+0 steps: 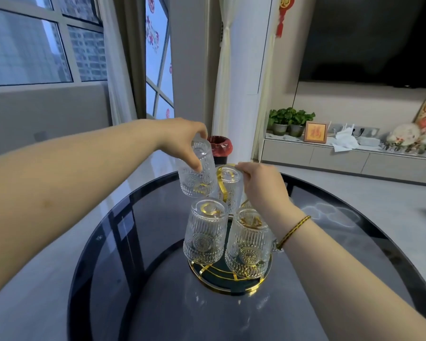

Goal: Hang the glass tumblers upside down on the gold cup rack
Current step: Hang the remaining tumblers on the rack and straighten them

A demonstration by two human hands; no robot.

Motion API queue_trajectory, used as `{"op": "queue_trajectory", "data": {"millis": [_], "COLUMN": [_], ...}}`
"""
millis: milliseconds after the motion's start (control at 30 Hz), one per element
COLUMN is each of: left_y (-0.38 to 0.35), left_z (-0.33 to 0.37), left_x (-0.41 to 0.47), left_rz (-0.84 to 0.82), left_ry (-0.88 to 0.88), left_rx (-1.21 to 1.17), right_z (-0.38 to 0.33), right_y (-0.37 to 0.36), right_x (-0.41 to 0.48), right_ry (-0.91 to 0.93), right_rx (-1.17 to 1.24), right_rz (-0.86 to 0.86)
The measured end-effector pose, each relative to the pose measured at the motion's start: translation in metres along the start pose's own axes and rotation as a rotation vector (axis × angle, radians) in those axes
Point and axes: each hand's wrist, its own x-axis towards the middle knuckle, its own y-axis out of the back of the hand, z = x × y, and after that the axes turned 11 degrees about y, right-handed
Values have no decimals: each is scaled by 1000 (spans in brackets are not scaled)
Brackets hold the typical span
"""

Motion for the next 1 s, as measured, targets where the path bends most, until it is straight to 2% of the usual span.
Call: {"op": "queue_trajectory", "data": {"millis": [167,500,1000], "left_y": [-17,-64,-69], "left_z": [7,-9,-9], "left_x": [9,10,11], "left_rz": [5,-170,-226], "left_ry": [-25,-64,-111], "left_rx": [44,-89,-83], "right_z": [0,2,1], "right_y": [0,-1,-1], "right_x": [0,0,0], "right_ry": [-1,-22,-26], "right_rx": [16,69,77], "right_rz": [14,23,34]}}
